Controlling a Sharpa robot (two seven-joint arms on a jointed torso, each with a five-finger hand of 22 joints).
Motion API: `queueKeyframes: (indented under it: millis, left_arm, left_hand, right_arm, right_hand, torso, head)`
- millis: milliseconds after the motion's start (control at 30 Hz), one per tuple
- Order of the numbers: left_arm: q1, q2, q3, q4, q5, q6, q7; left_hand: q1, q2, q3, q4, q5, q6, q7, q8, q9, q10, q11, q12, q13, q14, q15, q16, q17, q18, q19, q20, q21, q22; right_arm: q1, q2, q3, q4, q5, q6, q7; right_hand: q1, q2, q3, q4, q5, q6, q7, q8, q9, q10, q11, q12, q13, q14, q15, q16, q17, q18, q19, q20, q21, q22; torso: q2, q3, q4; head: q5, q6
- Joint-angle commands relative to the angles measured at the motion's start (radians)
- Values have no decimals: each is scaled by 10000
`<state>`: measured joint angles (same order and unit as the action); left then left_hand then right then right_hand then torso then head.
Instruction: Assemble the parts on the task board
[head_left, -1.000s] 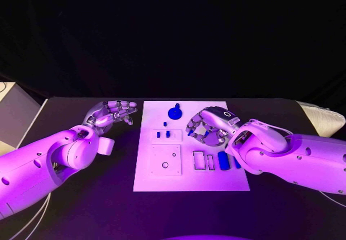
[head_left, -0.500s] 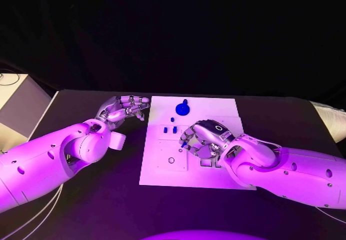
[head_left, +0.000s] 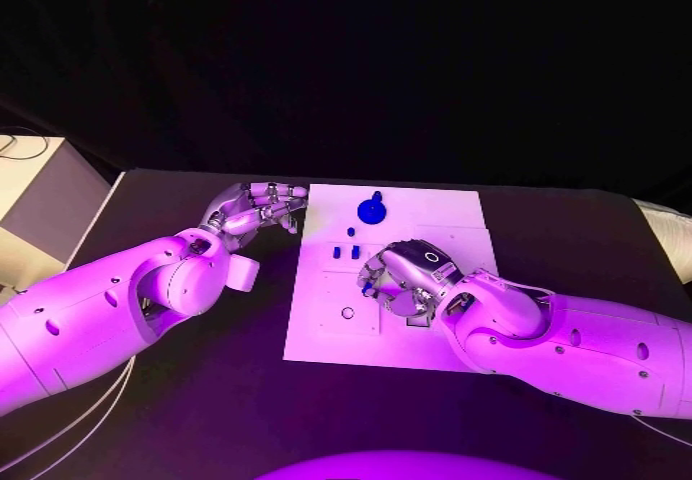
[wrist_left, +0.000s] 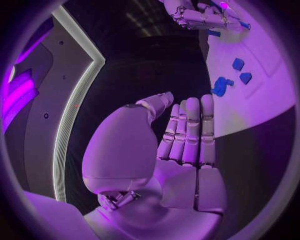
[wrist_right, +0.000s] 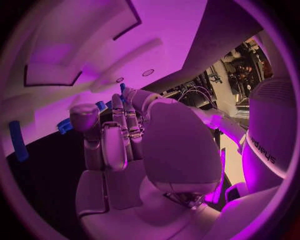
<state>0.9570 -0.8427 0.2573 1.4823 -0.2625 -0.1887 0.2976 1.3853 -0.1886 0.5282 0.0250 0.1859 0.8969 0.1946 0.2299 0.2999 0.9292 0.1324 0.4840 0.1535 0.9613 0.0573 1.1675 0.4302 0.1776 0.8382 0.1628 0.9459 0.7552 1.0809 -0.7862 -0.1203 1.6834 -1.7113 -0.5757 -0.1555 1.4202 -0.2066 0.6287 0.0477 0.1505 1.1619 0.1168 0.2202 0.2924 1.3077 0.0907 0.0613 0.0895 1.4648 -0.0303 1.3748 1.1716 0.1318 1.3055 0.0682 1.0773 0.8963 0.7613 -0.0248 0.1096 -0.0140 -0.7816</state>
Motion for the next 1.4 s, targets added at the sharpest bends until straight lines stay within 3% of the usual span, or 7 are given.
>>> queueKeyframes:
  millis: [33,600,1400]
  left_arm:
    - [-11,2,10,38,68,32,111]
    - [-19,-20,10,-2,68,60,74]
    - [-24,-48,10,-50,68,113,-2]
  left_hand:
    - [10,-1,-45,-14,59,-76,10,26,-13,-40,2,30,-13,27,58,55,7,61,81,-22,-62,-17]
    - [11,3,-57,-1,58,-85,16,35,-14,-56,7,50,-10,21,64,58,5,60,92,-17,-80,-30]
    - [24,17,-62,7,58,-72,11,60,-9,-82,9,67,-10,13,67,60,3,61,103,-13,-99,-44]
  right_arm:
    - [-26,25,-3,-15,-523,224,-416]
    - [-67,-55,-6,137,-773,387,-496]
    - [-83,-63,-6,146,-888,559,-650]
  right_hand:
    - [46,164,26,-39,46,-40,9,37,13,555,-477,50,43,349,-54,38,15,-58,-17,-26,28,16]
    - [43,162,30,-46,51,-41,9,42,22,560,-478,50,45,351,-53,44,22,-63,-4,-25,53,49]
    - [19,152,44,-72,78,-49,8,65,59,578,-478,48,50,358,-54,60,35,-64,5,-25,73,74]
  torso:
    - [-2,7,-3]
    - [-3,9,-6]
    - [-8,1,-9]
  head:
    - [50,-57]
    - [76,-155]
    - [105,-198]
